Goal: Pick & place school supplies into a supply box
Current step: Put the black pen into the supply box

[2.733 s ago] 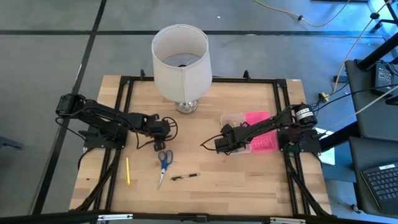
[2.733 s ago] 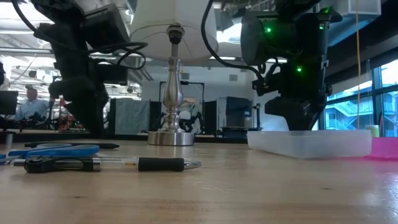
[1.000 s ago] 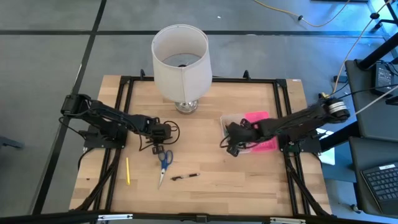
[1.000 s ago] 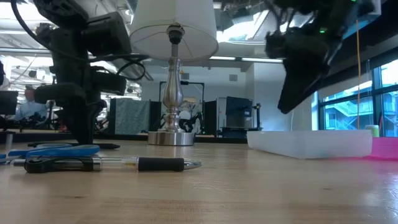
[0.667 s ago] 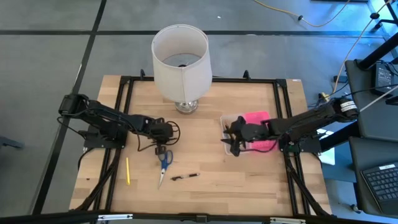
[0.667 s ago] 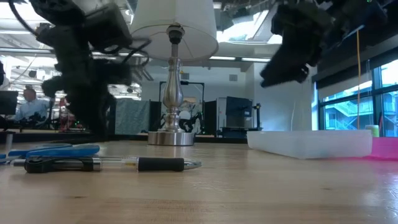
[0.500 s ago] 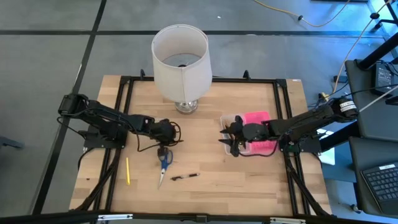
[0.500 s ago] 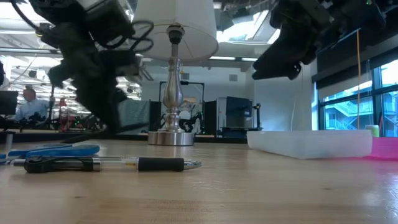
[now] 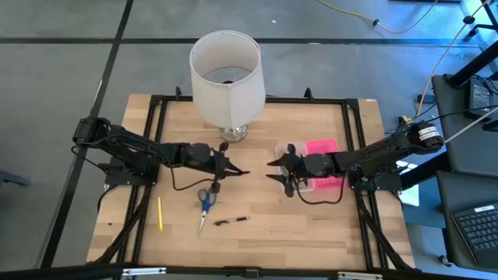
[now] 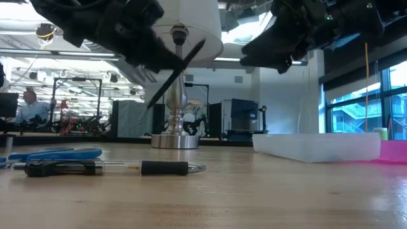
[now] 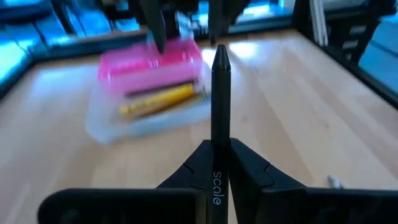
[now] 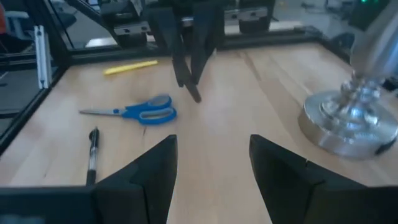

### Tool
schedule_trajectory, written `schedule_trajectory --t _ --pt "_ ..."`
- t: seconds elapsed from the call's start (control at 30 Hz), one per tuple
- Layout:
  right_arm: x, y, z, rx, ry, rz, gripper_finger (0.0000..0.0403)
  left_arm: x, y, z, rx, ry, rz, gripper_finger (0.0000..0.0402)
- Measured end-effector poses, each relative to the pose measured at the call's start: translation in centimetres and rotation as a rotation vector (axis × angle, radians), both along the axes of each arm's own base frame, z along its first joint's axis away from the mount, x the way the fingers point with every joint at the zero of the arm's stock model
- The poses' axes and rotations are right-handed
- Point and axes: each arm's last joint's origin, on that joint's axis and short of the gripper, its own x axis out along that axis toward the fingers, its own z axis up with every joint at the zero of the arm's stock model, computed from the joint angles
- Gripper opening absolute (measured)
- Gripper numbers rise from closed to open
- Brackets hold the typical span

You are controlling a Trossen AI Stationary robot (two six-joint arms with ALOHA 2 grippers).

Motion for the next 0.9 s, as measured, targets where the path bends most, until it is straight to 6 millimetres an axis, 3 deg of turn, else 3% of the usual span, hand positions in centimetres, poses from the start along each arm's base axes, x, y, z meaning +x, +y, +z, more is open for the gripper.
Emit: schedule_trajectory --t 0.33,0.9 --pt "1.1 0.2 1.6 -0.074 -0.165 0.026 0.0204 0.4 0.0 1.3 0.01 -0.142 -0.005 0.0024" --pt "6.6 1.4 3.3 -0.198 -0.196 0.087 0.0204 0.6 0.0 2.3 0.013 -0.244 -0.006 0.0025"
